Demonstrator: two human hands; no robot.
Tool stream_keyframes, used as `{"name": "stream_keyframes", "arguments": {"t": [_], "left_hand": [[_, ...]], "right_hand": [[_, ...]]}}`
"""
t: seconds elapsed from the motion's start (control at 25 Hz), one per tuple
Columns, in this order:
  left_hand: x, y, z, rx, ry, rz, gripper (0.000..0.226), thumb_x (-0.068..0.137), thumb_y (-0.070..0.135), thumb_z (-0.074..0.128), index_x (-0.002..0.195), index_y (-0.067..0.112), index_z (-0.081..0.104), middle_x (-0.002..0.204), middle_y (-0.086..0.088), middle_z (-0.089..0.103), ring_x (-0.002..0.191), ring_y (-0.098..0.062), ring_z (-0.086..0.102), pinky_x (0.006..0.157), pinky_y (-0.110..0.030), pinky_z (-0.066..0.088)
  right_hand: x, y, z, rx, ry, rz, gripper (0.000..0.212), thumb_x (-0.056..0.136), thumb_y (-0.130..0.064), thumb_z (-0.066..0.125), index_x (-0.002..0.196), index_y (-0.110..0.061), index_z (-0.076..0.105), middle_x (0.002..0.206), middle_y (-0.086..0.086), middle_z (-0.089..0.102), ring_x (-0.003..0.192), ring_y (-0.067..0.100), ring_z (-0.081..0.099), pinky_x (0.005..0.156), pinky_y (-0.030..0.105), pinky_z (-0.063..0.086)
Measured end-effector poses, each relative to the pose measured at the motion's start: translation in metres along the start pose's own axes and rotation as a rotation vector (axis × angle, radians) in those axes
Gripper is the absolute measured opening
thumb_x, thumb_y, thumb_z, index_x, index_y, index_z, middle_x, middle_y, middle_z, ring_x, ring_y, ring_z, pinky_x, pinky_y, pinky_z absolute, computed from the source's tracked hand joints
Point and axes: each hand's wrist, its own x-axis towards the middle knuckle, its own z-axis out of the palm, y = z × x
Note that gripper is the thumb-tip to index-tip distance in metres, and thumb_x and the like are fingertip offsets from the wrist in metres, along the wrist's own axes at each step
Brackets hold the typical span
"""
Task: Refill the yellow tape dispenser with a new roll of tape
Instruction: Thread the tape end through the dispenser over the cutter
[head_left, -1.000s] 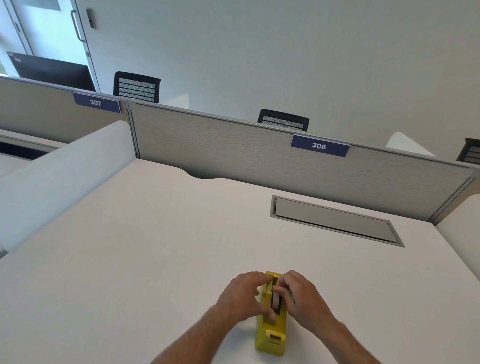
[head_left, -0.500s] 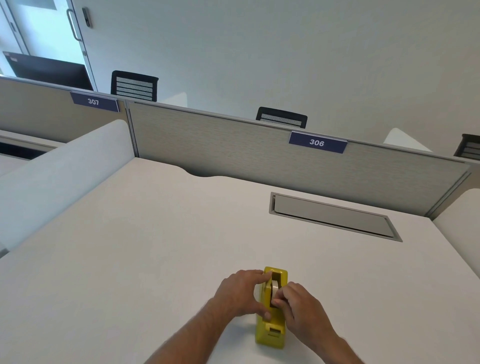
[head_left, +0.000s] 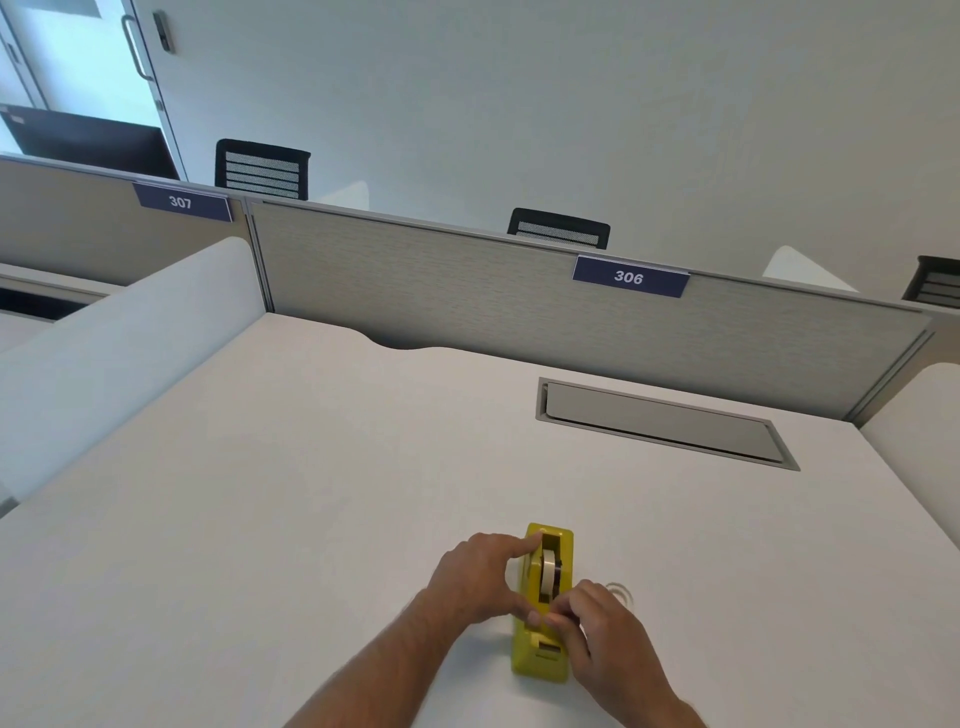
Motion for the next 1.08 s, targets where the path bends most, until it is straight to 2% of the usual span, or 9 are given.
{"name": "stream_keyframes", "arguments": {"t": [0.28,0.44,0.72,0.88,0.96,1.08], "left_hand": [[-0.001,0.001,-0.001,-0.002,-0.011,-0.024,0.105,0.057,0.061,0.088,0.144,0.053,0.032,0.148,0.012,0.05,0.127,-0.015,0.054,0.102,-0.04,0.048],[-0.002,0.002,-0.002,-0.001,-0.016,-0.029,0.106,0.055,0.062,0.088,0.144,0.054,0.031,0.147,0.011,0.051,0.126,-0.015,0.055,0.1,-0.04,0.048],[-0.003,0.002,-0.002,-0.017,-0.029,-0.04,0.106,0.055,0.063,0.088,0.143,0.055,0.031,0.146,0.011,0.052,0.126,-0.015,0.055,0.1,-0.039,0.049],[-0.002,0.001,-0.002,-0.009,-0.034,-0.043,0.107,0.053,0.065,0.087,0.143,0.056,0.029,0.146,0.011,0.053,0.125,-0.014,0.056,0.099,-0.039,0.049],[-0.001,0.001,-0.001,-0.004,-0.037,-0.048,0.108,0.053,0.066,0.087,0.143,0.056,0.029,0.146,0.011,0.052,0.126,-0.015,0.055,0.099,-0.039,0.049],[0.0,0.001,0.0,-0.004,-0.033,-0.052,0.108,0.054,0.066,0.087,0.143,0.057,0.028,0.147,0.011,0.052,0.126,-0.016,0.055,0.099,-0.04,0.049]], "right_hand": [[-0.01,-0.005,0.0,-0.018,0.014,0.004,0.008,0.09,-0.022,0.071,0.084,-0.018,0.067,0.081,-0.005,0.063,0.074,0.006,0.051,0.062,0.011,0.039],[-0.012,-0.006,-0.001,-0.033,0.014,-0.015,0.009,0.086,-0.02,0.076,0.082,-0.019,0.068,0.077,-0.005,0.063,0.07,0.003,0.049,0.058,0.01,0.039],[-0.02,-0.002,-0.003,-0.024,0.029,-0.105,0.013,0.077,-0.022,0.083,0.085,-0.025,0.073,0.072,-0.007,0.06,0.066,0.007,0.055,0.051,0.021,0.049],[-0.021,0.001,-0.002,-0.086,0.053,-0.199,0.021,0.066,-0.02,0.089,0.083,-0.02,0.076,0.065,-0.004,0.06,0.059,0.012,0.052,0.044,0.021,0.047],[-0.022,0.003,0.001,-0.166,0.111,-0.278,0.007,0.078,-0.022,0.08,0.079,-0.016,0.076,0.06,-0.002,0.058,0.056,0.014,0.049,0.04,0.021,0.044],[-0.023,0.004,0.008,-0.216,0.206,-0.313,0.044,0.1,-0.037,0.045,0.079,-0.014,0.076,0.057,0.0,0.057,0.051,0.017,0.048,0.039,0.022,0.04]]}}
